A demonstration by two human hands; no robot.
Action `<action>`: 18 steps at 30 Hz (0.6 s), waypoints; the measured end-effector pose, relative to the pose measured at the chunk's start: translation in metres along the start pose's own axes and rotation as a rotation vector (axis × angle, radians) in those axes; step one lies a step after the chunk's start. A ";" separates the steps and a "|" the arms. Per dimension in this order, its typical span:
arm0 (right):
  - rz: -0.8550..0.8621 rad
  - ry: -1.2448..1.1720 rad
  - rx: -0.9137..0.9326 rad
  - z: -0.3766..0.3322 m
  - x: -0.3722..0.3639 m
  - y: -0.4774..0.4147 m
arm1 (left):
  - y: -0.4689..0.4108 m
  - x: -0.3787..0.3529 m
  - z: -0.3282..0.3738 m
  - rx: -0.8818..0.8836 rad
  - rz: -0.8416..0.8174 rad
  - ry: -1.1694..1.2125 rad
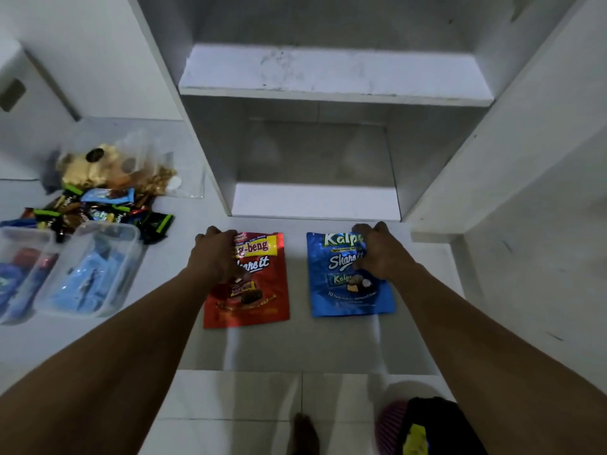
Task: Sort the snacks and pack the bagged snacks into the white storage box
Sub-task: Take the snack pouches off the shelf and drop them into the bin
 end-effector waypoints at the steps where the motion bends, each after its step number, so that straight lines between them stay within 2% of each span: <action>1: 0.005 -0.014 0.017 -0.001 0.001 0.000 | -0.001 0.001 -0.001 0.003 0.015 -0.002; 4: 0.046 -0.045 0.047 -0.003 0.007 0.002 | -0.001 0.009 0.004 -0.059 0.064 0.069; 11: 0.061 -0.124 0.046 -0.016 0.030 0.030 | 0.016 0.051 0.016 -0.206 0.058 0.261; 18: 0.231 -0.182 -0.044 -0.027 0.068 0.108 | 0.054 0.113 0.037 -0.435 0.074 0.349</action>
Point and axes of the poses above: each hand's wrist, its own y-axis away from the middle knuckle, its own x-axis out of the back of the hand, z = x × y, the point moved 4 cm from there along -y, towards the middle knuckle
